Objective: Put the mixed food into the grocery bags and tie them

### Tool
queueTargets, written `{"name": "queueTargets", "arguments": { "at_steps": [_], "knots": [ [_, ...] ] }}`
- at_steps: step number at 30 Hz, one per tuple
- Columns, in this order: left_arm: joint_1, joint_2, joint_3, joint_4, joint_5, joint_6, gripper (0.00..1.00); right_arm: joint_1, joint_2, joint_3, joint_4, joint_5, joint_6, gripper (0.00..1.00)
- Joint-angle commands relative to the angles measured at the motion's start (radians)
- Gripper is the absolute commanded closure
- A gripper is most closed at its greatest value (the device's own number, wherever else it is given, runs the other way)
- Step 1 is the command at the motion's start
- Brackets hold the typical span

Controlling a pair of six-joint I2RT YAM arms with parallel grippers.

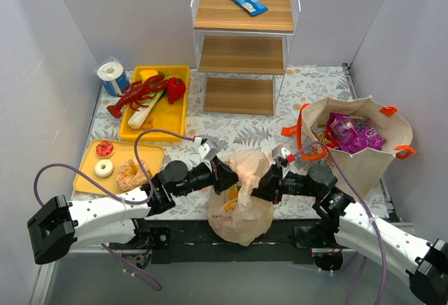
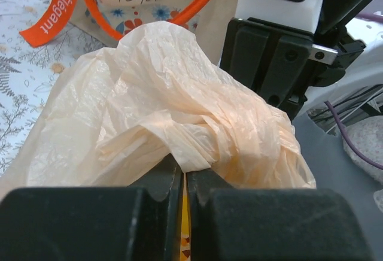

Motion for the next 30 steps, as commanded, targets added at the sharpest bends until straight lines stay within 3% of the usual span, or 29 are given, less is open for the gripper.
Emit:
{"name": "queueTargets", "arguments": {
  "at_steps": [1,6,11,18,30],
  "knots": [
    [0.008,-0.043,-0.003,0.024,-0.045,0.004,1.0,-0.013,-0.039,0.098,-0.143,0.069,-0.051,0.99],
    [0.052,-0.23,-0.031,-0.136,-0.285,-0.002,1.0,-0.03,-0.067,0.248,-0.416,0.201,-0.156,0.99],
    [0.13,-0.282,-0.01,-0.286,-0.286,-0.001,1.0,-0.036,-0.001,0.434,-0.648,0.349,-0.22,0.99],
    [0.136,-0.324,0.009,-0.346,-0.289,0.007,1.0,-0.059,0.07,0.532,-0.751,0.541,-0.29,0.99],
    [0.136,-0.473,0.012,-0.527,-0.289,-0.016,1.0,-0.147,0.188,0.562,-0.745,0.764,-0.332,0.99]
  ]
}}
